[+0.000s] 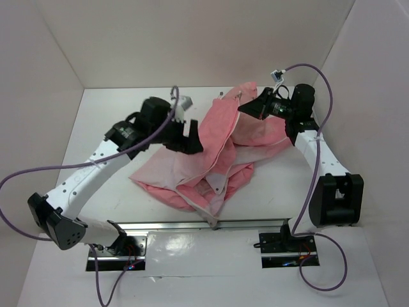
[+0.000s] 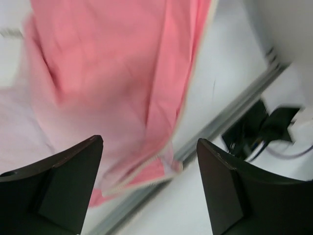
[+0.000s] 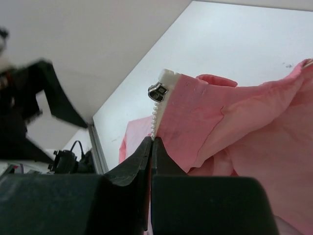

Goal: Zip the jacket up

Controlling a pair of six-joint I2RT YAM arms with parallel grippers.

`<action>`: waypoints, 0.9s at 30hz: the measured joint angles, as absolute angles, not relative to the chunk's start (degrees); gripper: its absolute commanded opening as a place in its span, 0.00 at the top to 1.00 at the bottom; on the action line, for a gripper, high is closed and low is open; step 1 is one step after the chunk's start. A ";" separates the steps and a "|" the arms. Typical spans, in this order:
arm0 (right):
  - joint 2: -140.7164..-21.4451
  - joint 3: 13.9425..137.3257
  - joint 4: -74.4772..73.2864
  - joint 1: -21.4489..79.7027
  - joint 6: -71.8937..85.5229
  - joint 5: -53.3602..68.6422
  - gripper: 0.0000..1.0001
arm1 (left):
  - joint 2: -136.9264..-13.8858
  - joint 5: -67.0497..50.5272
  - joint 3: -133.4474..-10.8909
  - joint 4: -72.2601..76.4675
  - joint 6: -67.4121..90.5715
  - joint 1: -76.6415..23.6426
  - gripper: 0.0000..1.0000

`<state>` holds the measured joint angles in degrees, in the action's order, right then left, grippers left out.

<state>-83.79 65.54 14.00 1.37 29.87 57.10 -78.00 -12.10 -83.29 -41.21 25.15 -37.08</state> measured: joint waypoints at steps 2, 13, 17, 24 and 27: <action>-83.74 65.54 14.22 1.37 29.61 58.78 1.00 | -77.78 -14.87 -84.97 -37.50 25.06 -32.49 0.10; -79.09 62.24 28.51 3.46 40.99 69.28 1.00 | -93.58 -43.66 -83.33 -1.04 39.68 -21.80 0.07; -78.89 62.24 30.46 5.32 42.54 71.50 1.00 | -99.61 -51.11 -83.13 12.88 47.79 -21.67 0.07; -78.91 62.24 30.35 6.28 42.57 74.30 1.00 | -104.49 -58.70 -82.35 40.77 62.70 -21.67 0.11; -79.11 62.24 30.35 6.83 42.46 74.83 1.00 | -106.89 -60.45 -82.35 52.29 69.41 -21.67 0.11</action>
